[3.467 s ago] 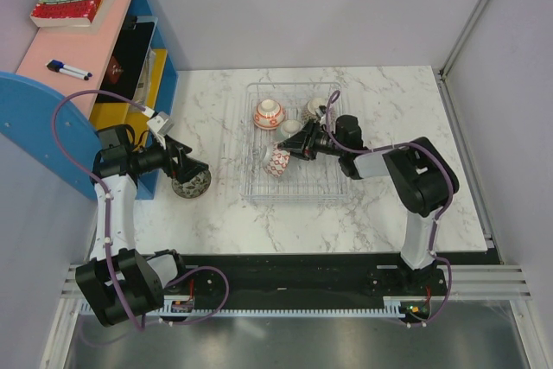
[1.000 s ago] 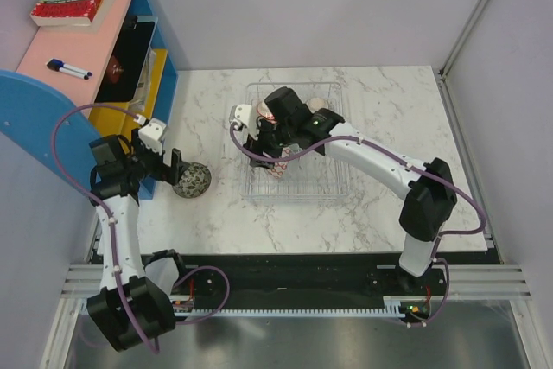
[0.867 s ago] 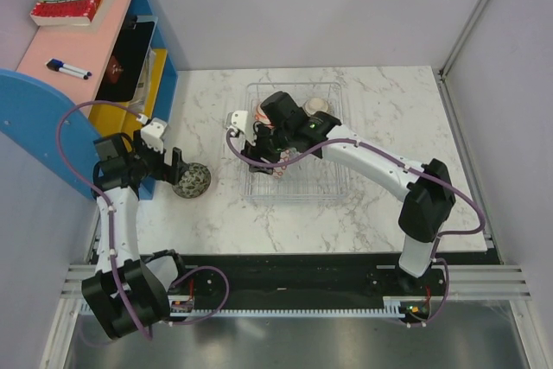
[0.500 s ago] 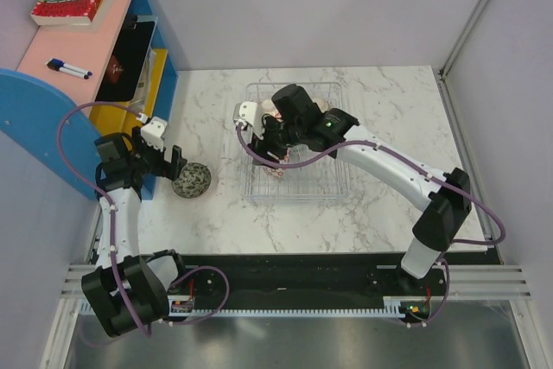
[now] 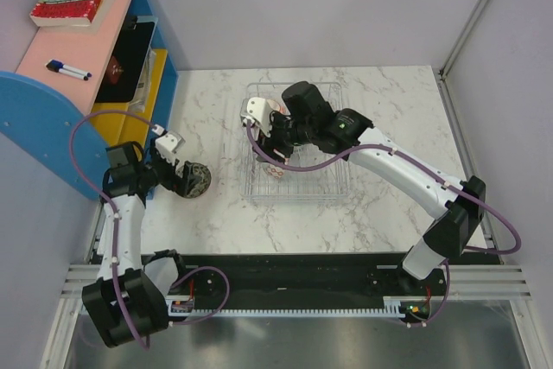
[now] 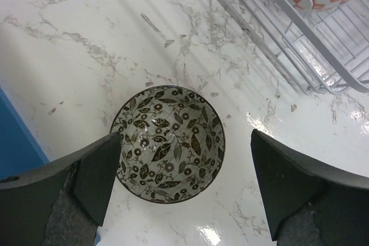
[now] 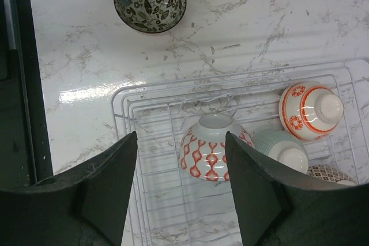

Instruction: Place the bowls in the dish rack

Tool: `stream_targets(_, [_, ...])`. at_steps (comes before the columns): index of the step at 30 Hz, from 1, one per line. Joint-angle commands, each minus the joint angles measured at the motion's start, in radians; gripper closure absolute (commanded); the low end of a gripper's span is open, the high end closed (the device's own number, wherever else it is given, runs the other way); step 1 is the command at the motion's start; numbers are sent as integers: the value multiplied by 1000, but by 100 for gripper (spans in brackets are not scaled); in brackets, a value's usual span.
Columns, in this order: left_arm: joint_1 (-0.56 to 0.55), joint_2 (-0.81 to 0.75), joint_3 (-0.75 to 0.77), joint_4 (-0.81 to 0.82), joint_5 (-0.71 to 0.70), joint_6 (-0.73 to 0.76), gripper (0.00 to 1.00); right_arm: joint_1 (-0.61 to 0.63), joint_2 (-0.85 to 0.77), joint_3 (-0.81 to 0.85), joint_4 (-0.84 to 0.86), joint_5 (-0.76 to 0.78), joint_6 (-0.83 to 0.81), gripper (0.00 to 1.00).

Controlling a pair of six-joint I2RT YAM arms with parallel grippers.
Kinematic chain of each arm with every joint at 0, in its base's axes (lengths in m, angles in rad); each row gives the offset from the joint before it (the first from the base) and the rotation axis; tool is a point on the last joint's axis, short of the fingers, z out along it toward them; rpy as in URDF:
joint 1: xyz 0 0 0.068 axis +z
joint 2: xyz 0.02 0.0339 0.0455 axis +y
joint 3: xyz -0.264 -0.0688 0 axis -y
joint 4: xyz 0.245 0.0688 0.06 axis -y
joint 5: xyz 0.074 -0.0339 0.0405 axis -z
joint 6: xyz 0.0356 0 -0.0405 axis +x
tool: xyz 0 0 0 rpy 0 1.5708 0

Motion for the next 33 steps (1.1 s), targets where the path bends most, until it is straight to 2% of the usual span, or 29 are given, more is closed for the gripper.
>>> stream_targets(1, [-58, 79, 51, -63, -55, 104, 0, -10, -46, -14, 3, -10, 16, 30])
stream_targets(5, [-158, 151, 77, -53, -148, 141, 0, -29, -53, -15, 9, -30, 29, 30])
stream_targets(17, [-182, 349, 285, 23, -341, 164, 0, -81, -78, -58, 38, -102, 53, 30])
stream_targets(25, [-235, 496, 295, 23, -465, 261, 4, -110, -96, -83, 55, -133, 65, 30])
stream_targets(33, [-238, 608, 311, 26, -508, 296, 11, -130, -113, -113, 72, -156, 78, 30])
